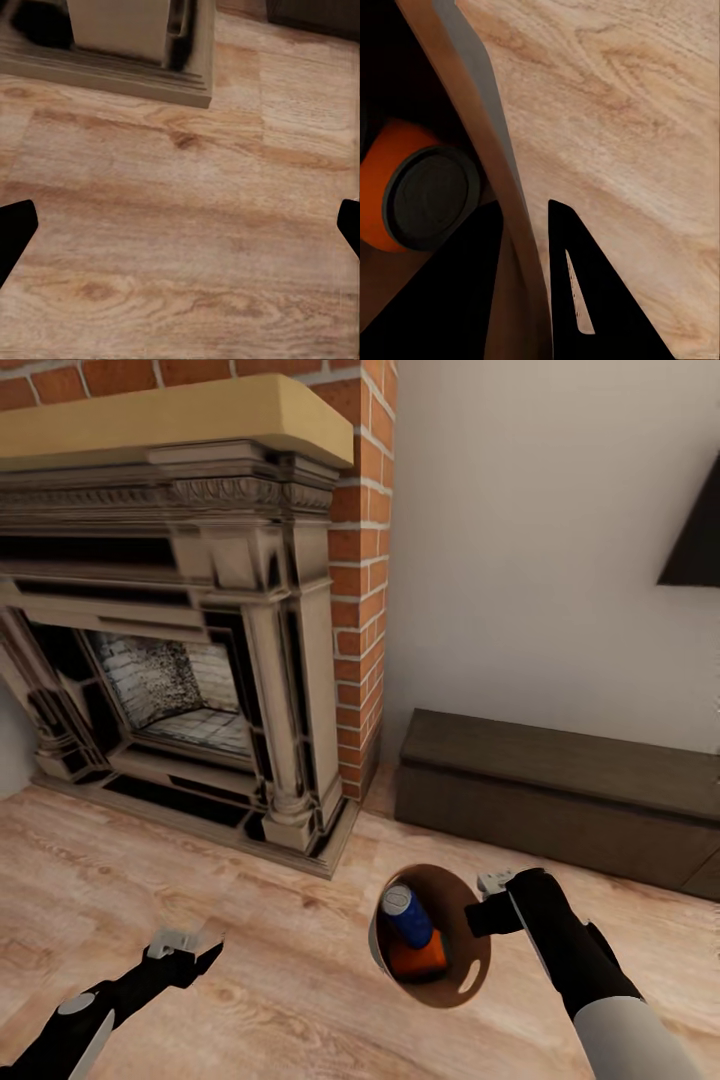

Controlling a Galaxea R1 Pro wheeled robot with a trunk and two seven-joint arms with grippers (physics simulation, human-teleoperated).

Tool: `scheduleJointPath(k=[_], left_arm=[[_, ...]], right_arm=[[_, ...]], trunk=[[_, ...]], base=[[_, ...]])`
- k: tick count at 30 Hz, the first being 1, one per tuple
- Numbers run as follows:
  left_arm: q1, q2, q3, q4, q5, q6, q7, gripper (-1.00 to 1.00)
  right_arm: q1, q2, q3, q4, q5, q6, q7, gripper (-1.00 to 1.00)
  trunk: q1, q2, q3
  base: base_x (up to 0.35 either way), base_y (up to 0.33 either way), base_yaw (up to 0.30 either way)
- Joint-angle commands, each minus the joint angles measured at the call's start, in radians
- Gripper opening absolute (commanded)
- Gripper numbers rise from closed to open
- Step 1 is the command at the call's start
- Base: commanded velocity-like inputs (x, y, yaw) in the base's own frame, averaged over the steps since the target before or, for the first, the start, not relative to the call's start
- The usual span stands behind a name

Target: Put the three can of soda from the living room inside the tash can in the kitchen.

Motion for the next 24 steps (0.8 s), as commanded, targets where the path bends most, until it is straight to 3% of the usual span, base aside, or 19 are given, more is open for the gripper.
scheduleJointPath(k=[1, 7, 24], left_arm=[[0.0, 0.0, 0.0, 0.005, 0.0, 0.0, 0.0, 1.0], [0.0, 0.0, 0.001, 0.011, 0.001, -0.001, 0.0, 1.0], [0.0, 0.0, 0.001, 0.017, 0.0, 0.002, 0.003, 1.0]], right_arm=[[0.0, 0.0, 0.0, 0.0, -0.031, 0.006, 0.004, -1.0], [0.0, 0.001, 0.002, 0.0, -0.031, 0.006, 0.003, -1.0], [0.0, 0.0, -0.001, 0.002, -0.032, 0.006, 0.006, -1.0]], trunk=[[0.0, 0.0, 0.0], [0.0, 0.0, 0.0], [0.0, 0.0, 0.0]], base=[[-0.325, 0.0, 0.0], [-0.242, 0.0, 0.0], [-0.007, 0.0, 0.0]])
